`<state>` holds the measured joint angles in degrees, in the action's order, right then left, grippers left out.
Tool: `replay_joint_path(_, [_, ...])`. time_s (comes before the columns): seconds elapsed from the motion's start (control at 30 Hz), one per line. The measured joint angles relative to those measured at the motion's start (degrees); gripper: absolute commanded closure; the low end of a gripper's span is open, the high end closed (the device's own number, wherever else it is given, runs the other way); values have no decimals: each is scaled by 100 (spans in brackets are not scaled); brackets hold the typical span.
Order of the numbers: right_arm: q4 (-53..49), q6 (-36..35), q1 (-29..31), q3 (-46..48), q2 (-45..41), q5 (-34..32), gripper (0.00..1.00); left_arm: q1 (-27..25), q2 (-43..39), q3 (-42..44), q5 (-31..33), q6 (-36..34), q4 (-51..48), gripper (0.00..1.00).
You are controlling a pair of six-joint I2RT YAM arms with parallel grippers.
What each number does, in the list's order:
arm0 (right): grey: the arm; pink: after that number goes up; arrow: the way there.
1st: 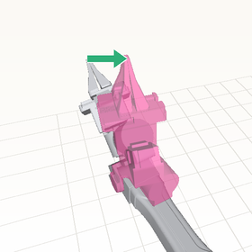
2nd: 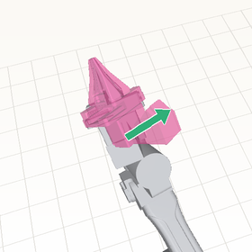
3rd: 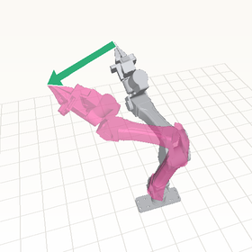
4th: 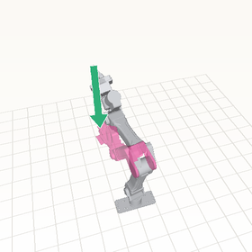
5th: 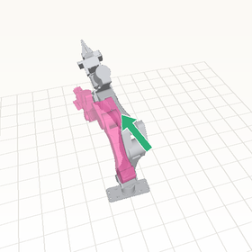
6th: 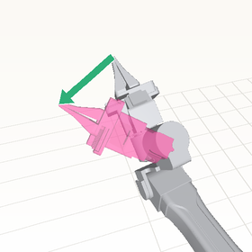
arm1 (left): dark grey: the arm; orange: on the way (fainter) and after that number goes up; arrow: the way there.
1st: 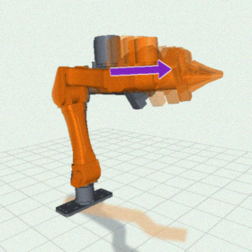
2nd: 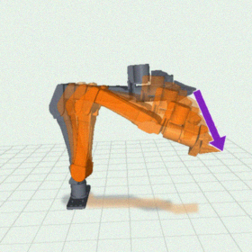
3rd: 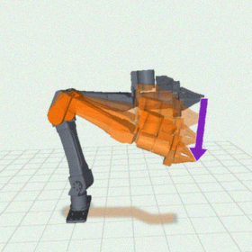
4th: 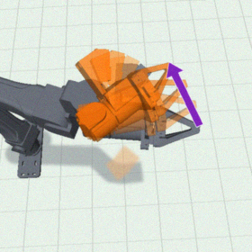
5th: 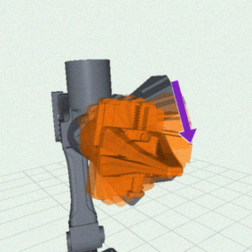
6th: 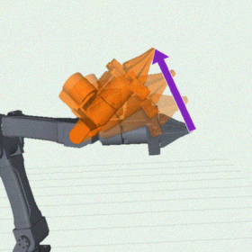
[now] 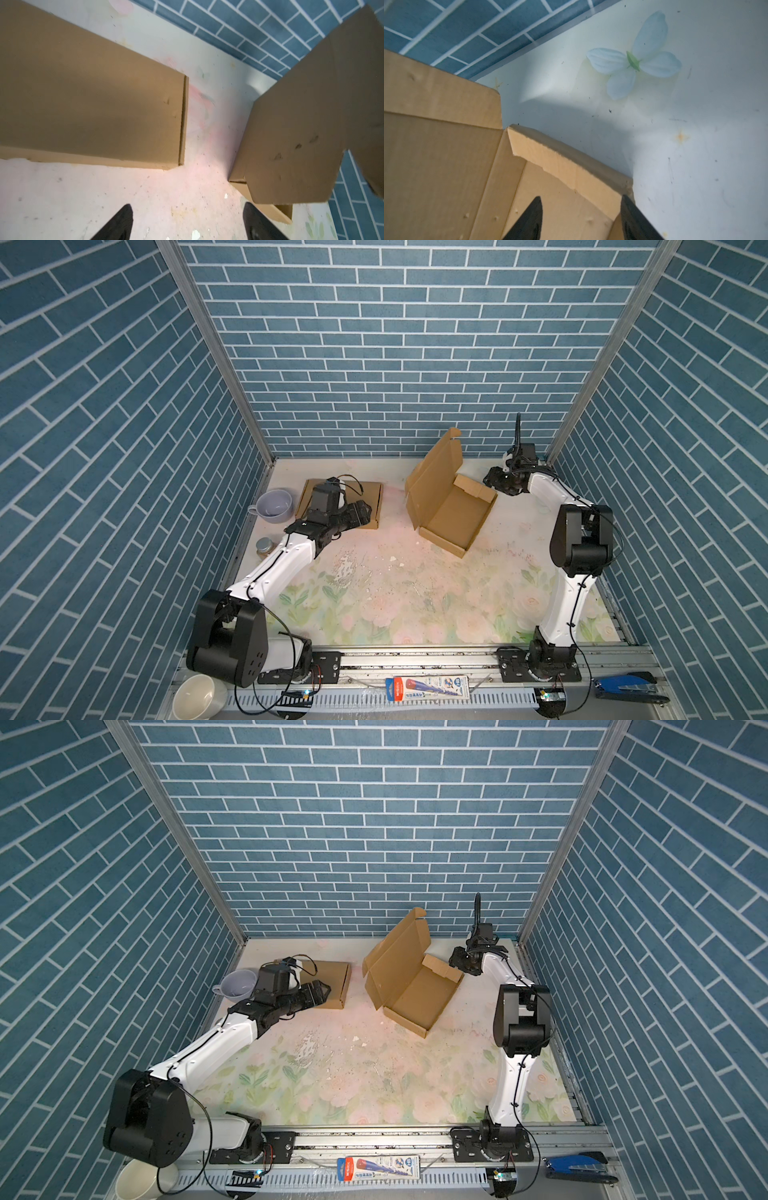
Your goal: Fold the paper box
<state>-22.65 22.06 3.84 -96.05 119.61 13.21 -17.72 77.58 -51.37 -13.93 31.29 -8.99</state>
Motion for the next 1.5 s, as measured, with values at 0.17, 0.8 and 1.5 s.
replay_joint_path(0.17, [98,-9,-2,-748,726,17,42,-485,192,153,-2,140,-20,17])
replay_joint_path(0.8, [870,667,33,1344,-114,1198,55,-745,850,210,-59,302,87,20])
replay_joint_path(1.5, [334,570,866,3521,-2479,999,55,-756,660,17,308,-24,-501,26])
